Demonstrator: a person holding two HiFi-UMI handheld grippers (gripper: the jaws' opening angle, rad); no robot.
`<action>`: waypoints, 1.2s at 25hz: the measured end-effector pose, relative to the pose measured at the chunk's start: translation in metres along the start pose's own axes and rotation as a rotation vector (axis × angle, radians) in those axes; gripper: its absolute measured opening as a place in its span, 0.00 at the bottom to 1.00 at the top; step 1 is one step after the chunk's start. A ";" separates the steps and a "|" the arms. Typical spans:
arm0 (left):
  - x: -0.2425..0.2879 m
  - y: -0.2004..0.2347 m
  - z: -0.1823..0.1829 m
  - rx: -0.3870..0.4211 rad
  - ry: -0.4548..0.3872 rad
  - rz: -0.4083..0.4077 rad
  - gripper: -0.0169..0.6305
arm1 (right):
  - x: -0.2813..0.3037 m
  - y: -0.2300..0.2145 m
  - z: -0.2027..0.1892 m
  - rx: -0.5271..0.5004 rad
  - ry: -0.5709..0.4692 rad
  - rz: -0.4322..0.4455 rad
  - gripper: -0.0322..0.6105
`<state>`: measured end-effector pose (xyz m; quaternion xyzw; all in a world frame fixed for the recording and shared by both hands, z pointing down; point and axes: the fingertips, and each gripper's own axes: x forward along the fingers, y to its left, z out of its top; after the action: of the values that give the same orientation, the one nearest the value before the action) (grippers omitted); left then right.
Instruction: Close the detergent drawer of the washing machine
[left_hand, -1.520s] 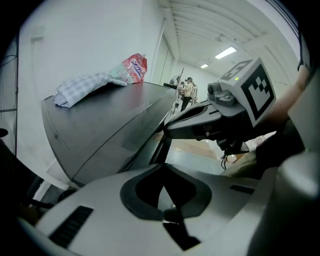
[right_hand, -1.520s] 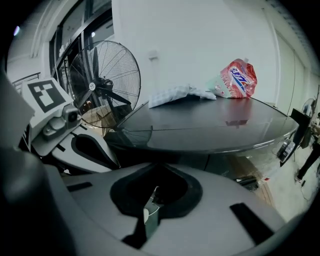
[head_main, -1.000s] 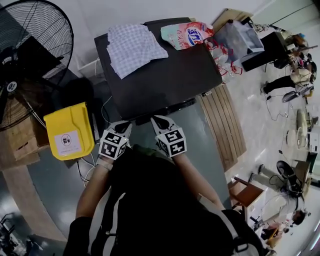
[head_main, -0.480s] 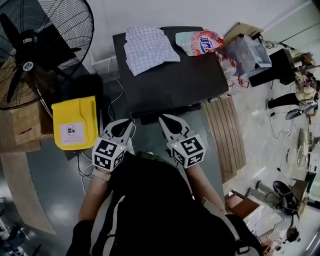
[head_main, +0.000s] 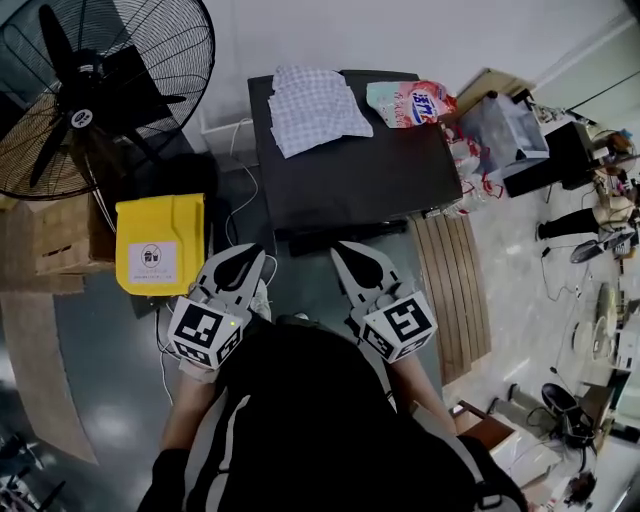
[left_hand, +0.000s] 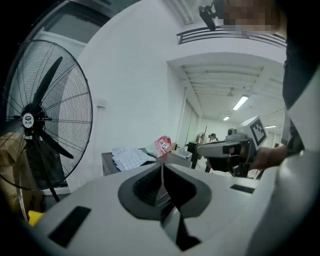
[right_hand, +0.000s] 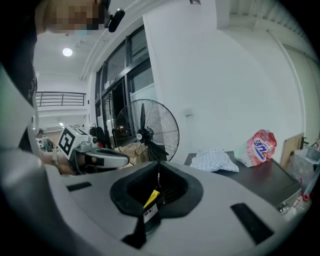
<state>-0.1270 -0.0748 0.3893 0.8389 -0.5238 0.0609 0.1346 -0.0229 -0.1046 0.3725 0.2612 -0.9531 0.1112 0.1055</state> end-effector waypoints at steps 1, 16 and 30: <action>-0.003 -0.001 0.003 0.004 -0.012 0.003 0.04 | -0.001 0.002 0.002 -0.003 -0.005 0.004 0.08; -0.019 -0.003 0.009 0.010 -0.061 0.020 0.04 | -0.003 0.025 -0.004 -0.056 0.013 0.031 0.08; -0.011 0.004 0.006 -0.016 -0.052 -0.012 0.04 | 0.010 0.027 -0.008 -0.012 0.018 0.038 0.08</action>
<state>-0.1360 -0.0687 0.3814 0.8423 -0.5225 0.0342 0.1278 -0.0446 -0.0846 0.3784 0.2412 -0.9575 0.1100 0.1133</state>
